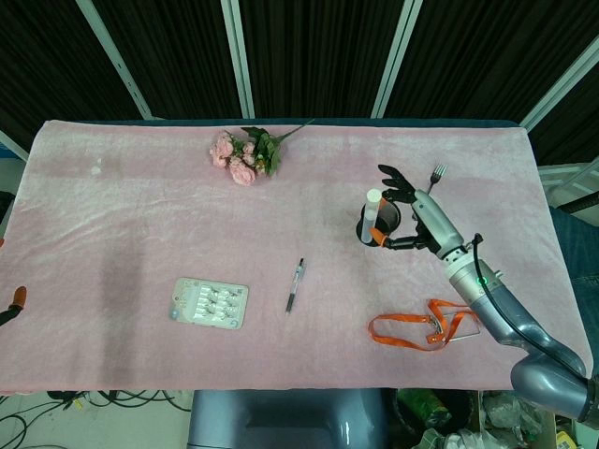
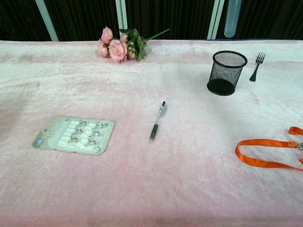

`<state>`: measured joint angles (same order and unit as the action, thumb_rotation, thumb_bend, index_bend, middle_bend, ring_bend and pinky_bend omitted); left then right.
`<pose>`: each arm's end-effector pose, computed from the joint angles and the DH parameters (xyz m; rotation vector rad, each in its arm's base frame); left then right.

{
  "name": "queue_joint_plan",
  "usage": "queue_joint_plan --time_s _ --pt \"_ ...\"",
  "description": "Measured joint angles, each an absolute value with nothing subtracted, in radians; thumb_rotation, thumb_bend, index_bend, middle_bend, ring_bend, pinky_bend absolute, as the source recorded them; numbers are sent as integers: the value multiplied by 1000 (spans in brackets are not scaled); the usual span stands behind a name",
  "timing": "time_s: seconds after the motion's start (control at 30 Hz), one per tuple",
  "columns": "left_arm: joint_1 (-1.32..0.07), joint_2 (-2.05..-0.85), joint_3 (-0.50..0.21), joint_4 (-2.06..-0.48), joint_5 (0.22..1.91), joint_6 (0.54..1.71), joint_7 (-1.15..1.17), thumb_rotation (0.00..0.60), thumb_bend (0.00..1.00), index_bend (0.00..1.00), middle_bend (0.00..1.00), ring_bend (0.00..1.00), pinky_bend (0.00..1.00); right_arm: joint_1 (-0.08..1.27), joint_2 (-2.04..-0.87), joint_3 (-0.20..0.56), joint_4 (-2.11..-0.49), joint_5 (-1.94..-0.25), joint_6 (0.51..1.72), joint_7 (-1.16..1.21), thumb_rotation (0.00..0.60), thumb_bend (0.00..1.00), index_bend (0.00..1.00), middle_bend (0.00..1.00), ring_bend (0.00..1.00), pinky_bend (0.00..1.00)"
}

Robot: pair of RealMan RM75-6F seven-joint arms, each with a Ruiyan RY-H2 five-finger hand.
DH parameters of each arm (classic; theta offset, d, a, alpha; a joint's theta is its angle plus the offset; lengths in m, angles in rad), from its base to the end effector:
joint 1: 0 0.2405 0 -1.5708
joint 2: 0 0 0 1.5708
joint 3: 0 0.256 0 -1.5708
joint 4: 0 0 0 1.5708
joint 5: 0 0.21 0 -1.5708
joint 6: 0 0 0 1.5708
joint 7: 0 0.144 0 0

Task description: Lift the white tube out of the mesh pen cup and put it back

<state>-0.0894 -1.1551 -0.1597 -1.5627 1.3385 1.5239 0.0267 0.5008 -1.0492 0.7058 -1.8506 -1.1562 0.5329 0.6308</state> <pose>-0.3266 0.2026 0.1828 -1.1672 -0.8351 -0.8981 -0.1096 -0.3615 0.1566 1.4260 -1.8204 1.5343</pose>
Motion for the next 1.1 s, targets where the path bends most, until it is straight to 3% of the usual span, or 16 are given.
queue_joint_plan --time_s 0.13,0.27,0.43,0.57,0.8,1.1 --pt "-90 -1156 -158 -1564 1340 1523 29 600 339 133 103 0 0 462 -1052 772 -1865 -1250 540 1035 600 327 635 17 91 189" --pt "-90 -1156 -159 -1564 1339 1523 29 600 339 132 103 0 0 436 -1049 793 -1846 -1409 594 1435 600 327 635 17 91 188" --pt "-91 -1157 -158 -1564 1339 1518 31 600 339 133 103 0 0 437 -1029 758 -1780 -1691 689 1826 600 328 635 17 91 188" --pt "-91 -1157 -157 -1565 1338 1517 30 600 339 133 103 0 0 457 -1013 708 -1742 -1824 701 1936 600 328 636 17 91 188" --pt "-91 -1156 -157 -1565 1336 1515 29 600 339 132 103 0 0 486 -1004 646 -1700 -1822 657 1717 600 328 641 17 91 188" --pt "-90 -1153 -159 -1567 1334 1514 25 600 339 133 103 0 0 509 -1029 582 -1699 -1602 599 770 600 333 644 15 86 188"
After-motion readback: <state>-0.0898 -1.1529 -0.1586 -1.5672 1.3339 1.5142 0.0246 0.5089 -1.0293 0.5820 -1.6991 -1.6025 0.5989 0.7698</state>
